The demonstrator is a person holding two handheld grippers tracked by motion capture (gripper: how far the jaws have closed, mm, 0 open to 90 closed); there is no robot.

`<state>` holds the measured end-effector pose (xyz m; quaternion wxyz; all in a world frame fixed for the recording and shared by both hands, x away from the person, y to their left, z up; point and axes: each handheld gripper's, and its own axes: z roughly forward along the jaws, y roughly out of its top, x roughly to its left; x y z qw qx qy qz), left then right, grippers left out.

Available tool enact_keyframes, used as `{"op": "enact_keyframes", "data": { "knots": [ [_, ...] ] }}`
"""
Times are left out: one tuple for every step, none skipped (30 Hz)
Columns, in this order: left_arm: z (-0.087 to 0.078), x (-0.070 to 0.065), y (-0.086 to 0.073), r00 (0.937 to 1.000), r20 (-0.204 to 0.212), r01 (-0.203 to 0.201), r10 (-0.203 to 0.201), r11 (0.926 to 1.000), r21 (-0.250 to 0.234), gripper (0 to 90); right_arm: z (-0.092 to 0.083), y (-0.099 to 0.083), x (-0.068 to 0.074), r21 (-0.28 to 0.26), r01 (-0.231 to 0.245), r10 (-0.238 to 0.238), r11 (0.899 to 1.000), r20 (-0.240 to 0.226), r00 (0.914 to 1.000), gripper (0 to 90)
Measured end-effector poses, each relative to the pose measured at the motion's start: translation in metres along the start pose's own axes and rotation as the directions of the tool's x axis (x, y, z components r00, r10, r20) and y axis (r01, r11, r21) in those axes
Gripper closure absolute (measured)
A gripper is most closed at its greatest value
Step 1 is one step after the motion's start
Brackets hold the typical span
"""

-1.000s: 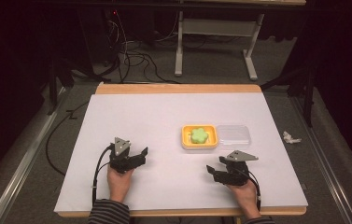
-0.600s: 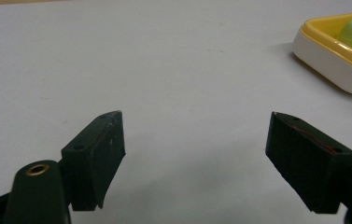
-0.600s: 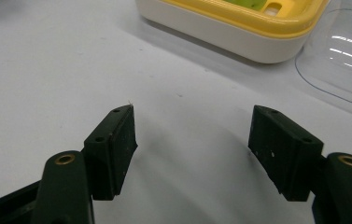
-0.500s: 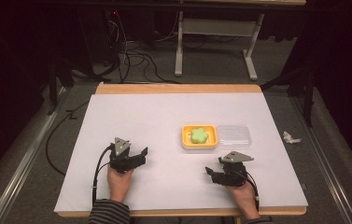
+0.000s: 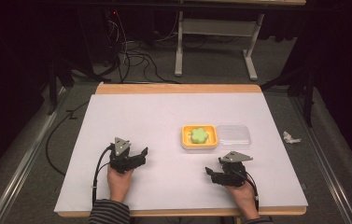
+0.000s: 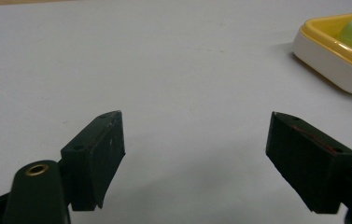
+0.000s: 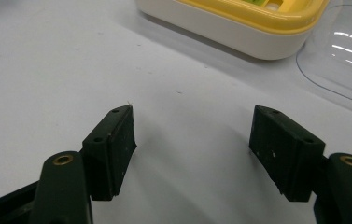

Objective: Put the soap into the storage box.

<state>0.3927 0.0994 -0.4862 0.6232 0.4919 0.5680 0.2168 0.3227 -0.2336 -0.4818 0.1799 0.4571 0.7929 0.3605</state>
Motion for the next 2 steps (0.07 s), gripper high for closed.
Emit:
{"op": "enact_keyframes", "data": {
  "knots": [
    [0.0001, 0.0, 0.0, 1.0, -0.001, 0.0, 0.0, 1.0, 0.0, 20.1, 0.0003, 0.0, -0.0001, 0.0, -0.001, 0.001, 1.0, 0.0, 1.0, 31.9],
    [0.0002, -0.0001, 0.0001, 1.0, -0.001, 0.003, -0.003, 1.0, -0.001, 20.0, 0.0005, 0.0001, -0.0003, 0.0, -0.001, 0.001, 1.0, -0.002, 1.0, 31.8]
  ]
}}
